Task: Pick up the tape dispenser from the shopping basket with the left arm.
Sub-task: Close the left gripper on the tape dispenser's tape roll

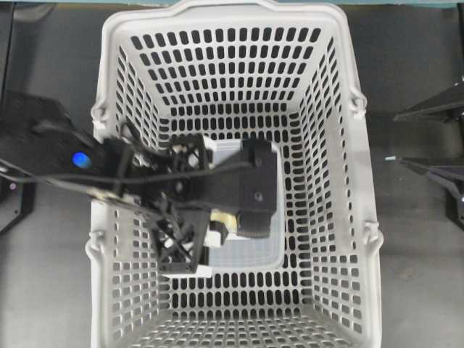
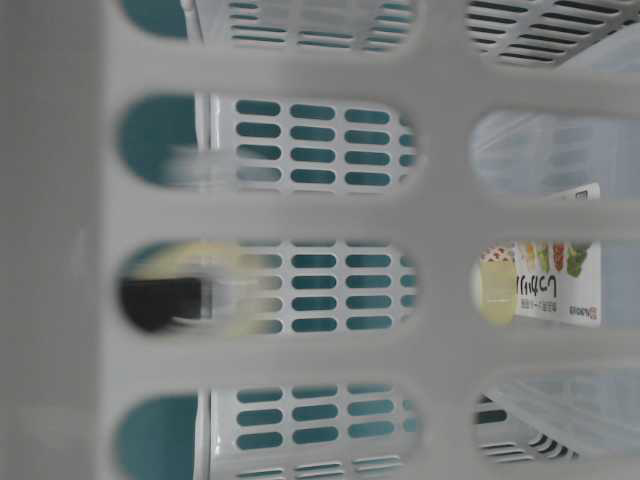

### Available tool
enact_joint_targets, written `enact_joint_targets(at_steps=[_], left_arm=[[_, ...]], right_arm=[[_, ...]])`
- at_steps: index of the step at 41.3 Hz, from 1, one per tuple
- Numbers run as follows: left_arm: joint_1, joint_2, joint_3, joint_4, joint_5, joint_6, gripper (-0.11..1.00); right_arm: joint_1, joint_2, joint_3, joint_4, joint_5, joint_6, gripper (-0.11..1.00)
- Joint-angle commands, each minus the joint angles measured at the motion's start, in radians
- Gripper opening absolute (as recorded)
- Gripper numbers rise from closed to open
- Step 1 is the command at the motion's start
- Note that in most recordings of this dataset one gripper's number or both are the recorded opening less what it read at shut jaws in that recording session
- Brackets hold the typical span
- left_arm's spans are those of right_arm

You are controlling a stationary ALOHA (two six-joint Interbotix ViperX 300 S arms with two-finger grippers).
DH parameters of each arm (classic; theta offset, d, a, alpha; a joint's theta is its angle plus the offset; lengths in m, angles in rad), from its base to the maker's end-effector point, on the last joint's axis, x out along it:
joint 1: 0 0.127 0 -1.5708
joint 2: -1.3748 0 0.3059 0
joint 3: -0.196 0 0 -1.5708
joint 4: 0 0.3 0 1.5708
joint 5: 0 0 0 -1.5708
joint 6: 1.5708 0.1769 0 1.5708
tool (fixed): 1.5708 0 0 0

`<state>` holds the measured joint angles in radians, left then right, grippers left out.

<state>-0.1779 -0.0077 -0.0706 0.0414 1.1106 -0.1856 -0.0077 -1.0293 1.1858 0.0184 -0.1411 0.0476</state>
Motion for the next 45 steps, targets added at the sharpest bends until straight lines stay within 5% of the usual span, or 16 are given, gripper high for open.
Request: enact_joint_targets(at_steps=[1,8,45], left_arm=[[0.002,-0.037,-0.141,0.002,0.098,0.0,0.29],[0.003,-0.029,-0.221,0.003,0.178,0.0,0.29],[0.003,-0.005,-0.219,0.003,0.155,0.0,0.29]], right_arm=[[-0.002,0.005,-0.008,0.003,-0.008,-0.002,0.7],[-0.002,0.005,-0.008,0.005,-0.011,-0.002,0.7],[0.008,0.0,-0.009,0.003,-0.011,0.0,0.7]])
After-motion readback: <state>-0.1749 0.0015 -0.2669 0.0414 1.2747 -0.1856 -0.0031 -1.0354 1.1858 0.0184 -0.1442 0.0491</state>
